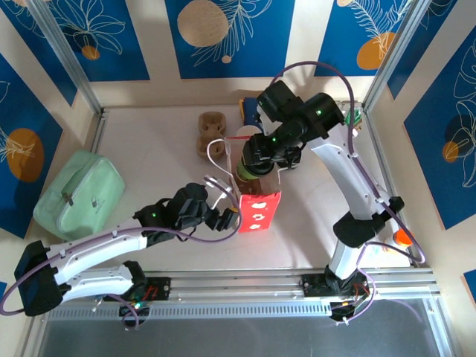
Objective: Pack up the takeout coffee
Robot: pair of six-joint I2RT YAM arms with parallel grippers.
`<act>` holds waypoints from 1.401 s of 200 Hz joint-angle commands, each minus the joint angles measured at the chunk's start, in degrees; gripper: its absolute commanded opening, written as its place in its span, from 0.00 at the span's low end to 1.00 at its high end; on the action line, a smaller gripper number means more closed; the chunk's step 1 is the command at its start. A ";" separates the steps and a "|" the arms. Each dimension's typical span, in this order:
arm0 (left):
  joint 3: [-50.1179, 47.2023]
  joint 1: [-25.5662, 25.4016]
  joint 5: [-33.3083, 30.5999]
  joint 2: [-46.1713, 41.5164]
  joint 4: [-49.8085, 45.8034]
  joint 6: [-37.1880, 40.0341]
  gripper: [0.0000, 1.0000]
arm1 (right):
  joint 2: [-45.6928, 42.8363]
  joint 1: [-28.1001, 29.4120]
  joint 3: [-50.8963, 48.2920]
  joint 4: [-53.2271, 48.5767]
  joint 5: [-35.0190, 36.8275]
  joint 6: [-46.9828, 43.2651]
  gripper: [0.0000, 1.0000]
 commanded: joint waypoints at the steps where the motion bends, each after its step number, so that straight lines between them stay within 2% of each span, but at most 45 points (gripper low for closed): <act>1: 0.57 -1.62 0.92 1.40 2.47 0.42 0.85 | 0.67 1.55 -0.64 -8.74 2.12 1.79 0.64; 61: 1.19 -3.84 -0.12 3.86 4.75 -0.09 0.85 | 1.59 3.35 -6.34 -8.81 6.09 3.85 0.63; 180: -2.27 -3.86 -5.33 -9.07 -4.85 6.38 0.87 | 7.15 5.98 -6.78 -8.74 7.02 4.25 0.63; 280: -2.54 -3.75 -6.63 -11.25 -6.33 7.84 0.91 | 8.82 5.44 -10.48 -8.66 8.10 4.38 0.63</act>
